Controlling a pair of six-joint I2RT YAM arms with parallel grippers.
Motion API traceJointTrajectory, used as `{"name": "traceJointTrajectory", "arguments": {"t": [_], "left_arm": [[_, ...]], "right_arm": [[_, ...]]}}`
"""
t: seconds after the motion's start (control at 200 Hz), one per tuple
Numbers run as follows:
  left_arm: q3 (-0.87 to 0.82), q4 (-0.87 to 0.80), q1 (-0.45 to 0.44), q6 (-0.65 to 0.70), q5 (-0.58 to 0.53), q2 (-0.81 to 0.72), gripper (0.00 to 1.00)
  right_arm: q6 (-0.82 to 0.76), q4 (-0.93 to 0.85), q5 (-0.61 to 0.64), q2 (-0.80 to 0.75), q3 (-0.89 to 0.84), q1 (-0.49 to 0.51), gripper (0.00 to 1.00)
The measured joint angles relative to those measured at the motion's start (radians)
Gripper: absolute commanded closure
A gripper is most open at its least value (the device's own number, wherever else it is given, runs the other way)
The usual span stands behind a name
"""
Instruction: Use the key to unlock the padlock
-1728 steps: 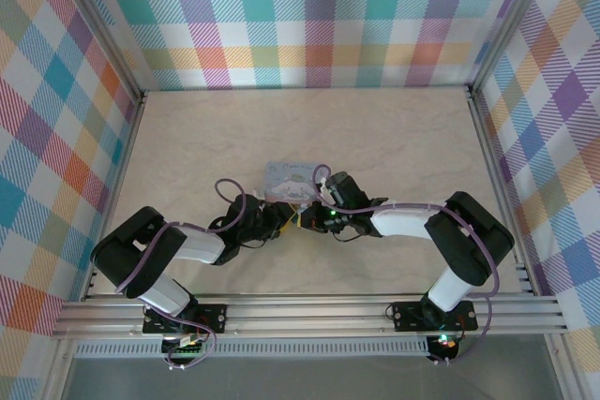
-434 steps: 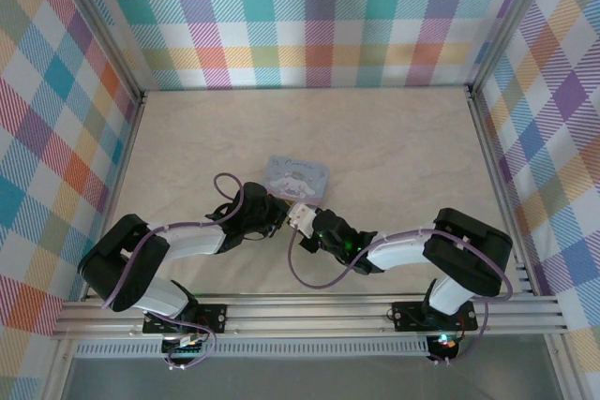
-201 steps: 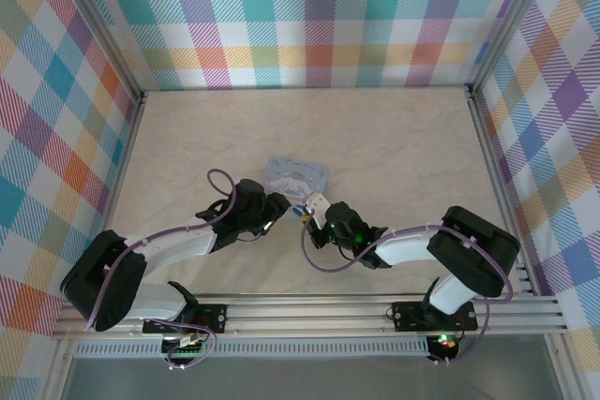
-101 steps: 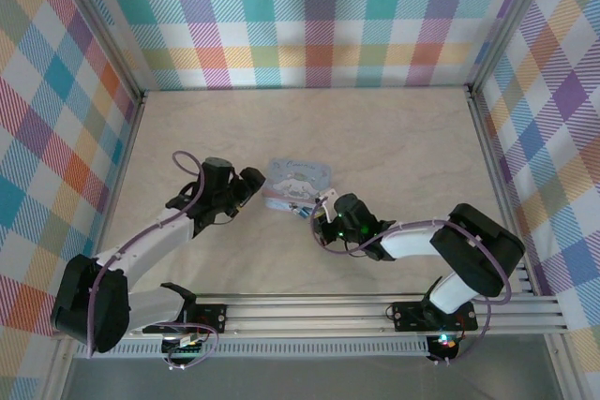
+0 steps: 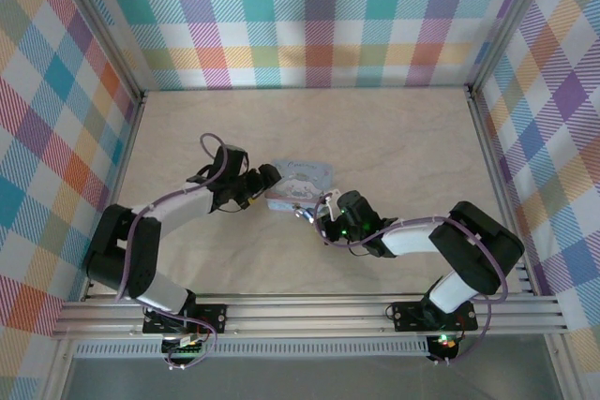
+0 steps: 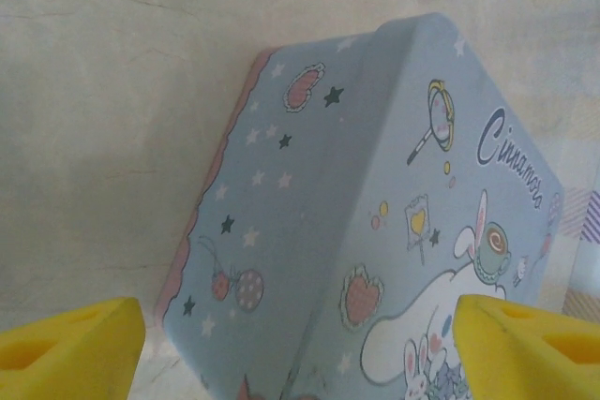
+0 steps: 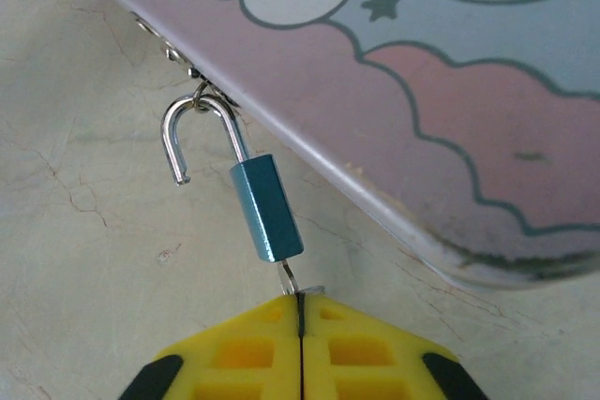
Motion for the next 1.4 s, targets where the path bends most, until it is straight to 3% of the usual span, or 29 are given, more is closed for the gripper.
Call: {"name": "traceJointTrajectory", "arguments": {"t": [0.235,0.54,1.4], "left_arm": [[0.022,0.018,0.000,0.035,0.021,0.060,0.18],[0.010,0.043,0.000,0.040,0.022,0.071,0.18],[-0.087,0.117,-0.001,0.027,0.022,0.009,0.19]], "right_arm": [[-0.001,-0.016,-0.003,-0.024,-0.009,-0.010,0.75],[0.010,-0.033,-0.051,-0.173,-0.018,-0.054,0.61],[0.035,0.092,-0.254,0.020,0.104,-0.228,0.57]]}}
